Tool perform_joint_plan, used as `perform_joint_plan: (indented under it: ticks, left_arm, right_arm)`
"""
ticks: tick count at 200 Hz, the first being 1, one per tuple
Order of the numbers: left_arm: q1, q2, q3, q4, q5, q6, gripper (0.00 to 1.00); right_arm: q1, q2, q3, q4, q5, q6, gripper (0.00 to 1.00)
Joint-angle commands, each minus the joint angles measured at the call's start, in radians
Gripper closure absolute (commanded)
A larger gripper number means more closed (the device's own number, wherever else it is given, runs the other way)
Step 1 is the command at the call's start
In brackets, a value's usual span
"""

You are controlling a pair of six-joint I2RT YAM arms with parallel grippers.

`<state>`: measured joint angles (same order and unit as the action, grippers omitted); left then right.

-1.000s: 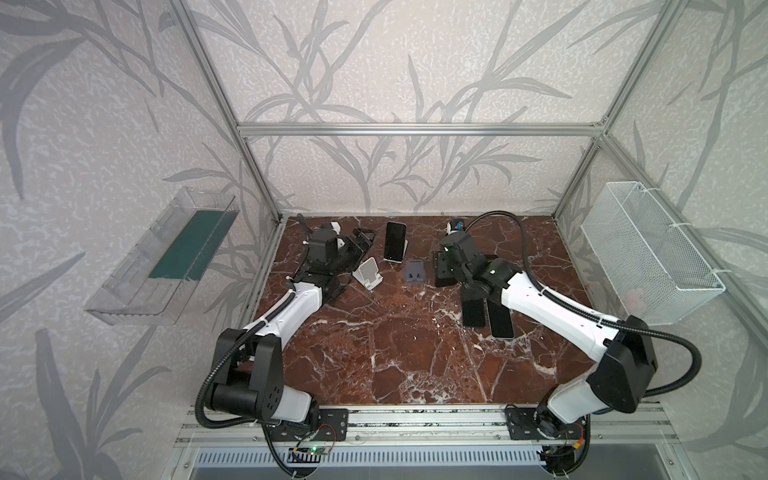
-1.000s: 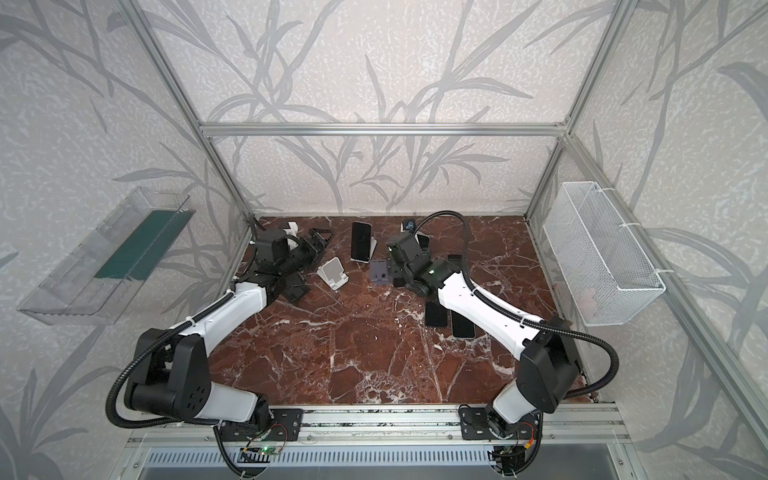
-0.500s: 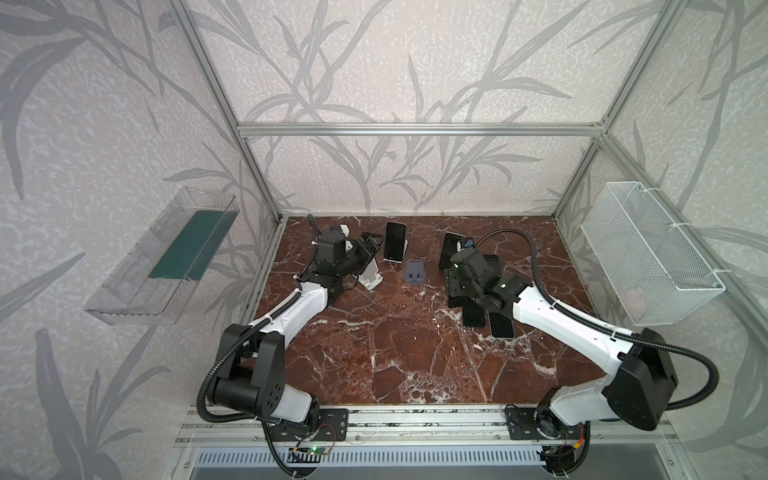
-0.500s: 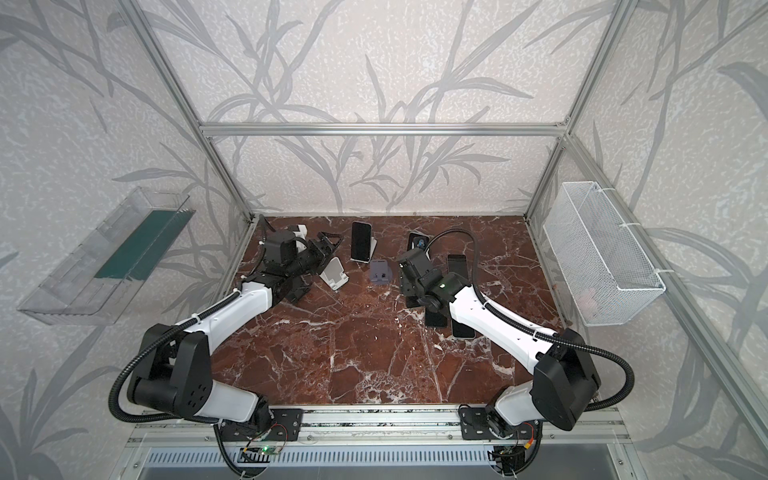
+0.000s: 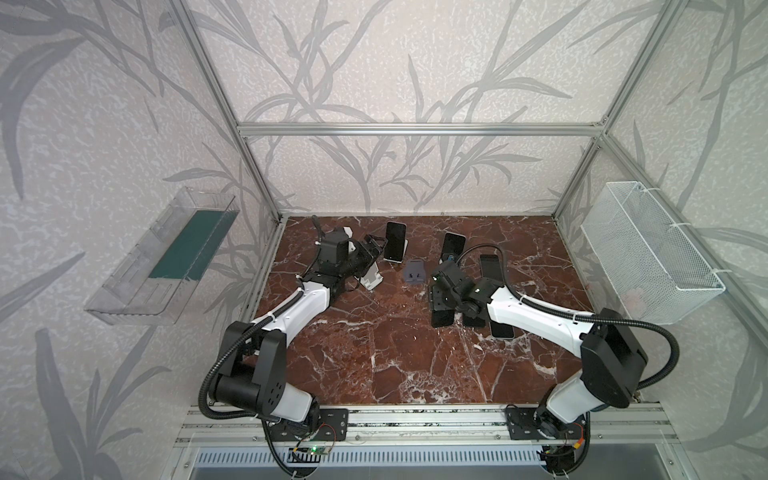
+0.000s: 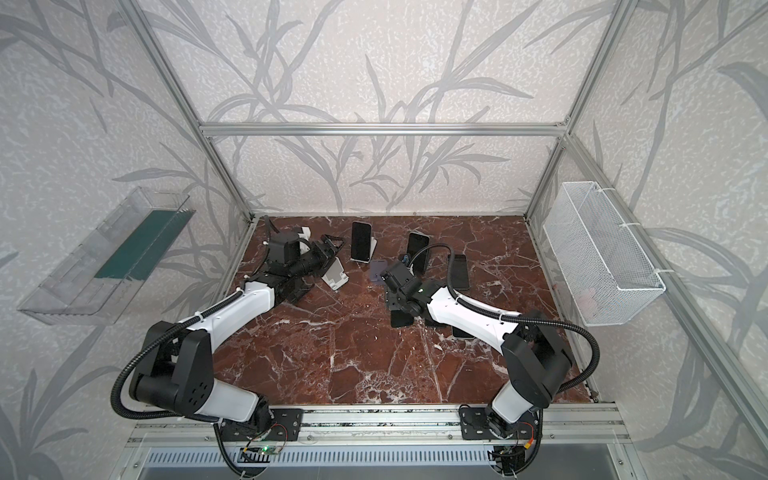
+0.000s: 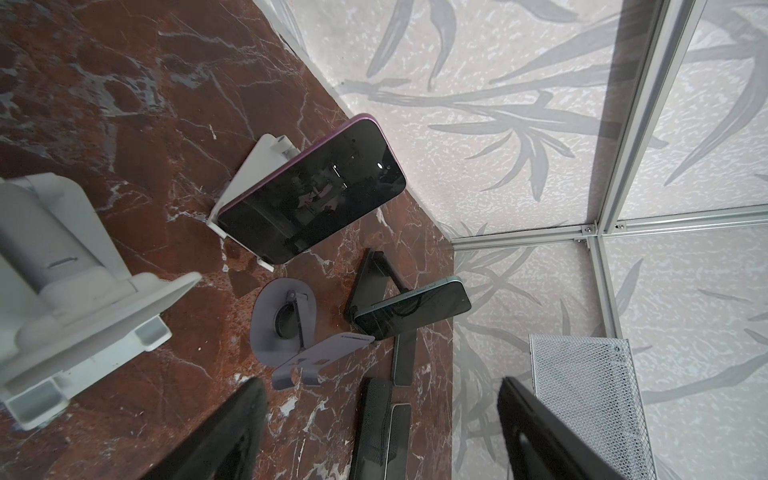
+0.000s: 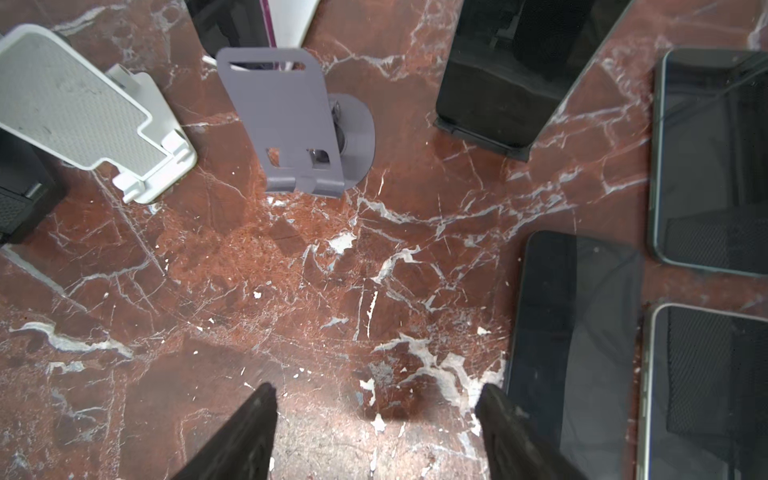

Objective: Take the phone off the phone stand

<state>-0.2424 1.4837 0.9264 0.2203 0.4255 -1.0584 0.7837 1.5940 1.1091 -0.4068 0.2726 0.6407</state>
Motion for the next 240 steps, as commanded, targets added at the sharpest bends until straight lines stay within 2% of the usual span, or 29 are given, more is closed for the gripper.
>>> perform_joint_plan:
  ticks: [1,89,240]
  left_arm:
    - [-0.005,-0.005,0.012,0.003,0.01,0.0,0.12]
    - [-0.009,0.009,0.011,0.008,0.015,-0.008,0.13]
    - [-0.015,0.035,0.012,0.031,0.033,-0.014,0.13]
  right_arm:
    - [-0.001,0.012,-0.009,0.032,-0.003,0.034,0.36]
    - [-0.012,0.087,-0.01,-0.003,0.052,0.037,0.36]
    - [-0.056,0.197,0.027,-0.002,0.072,0.051,0.33]
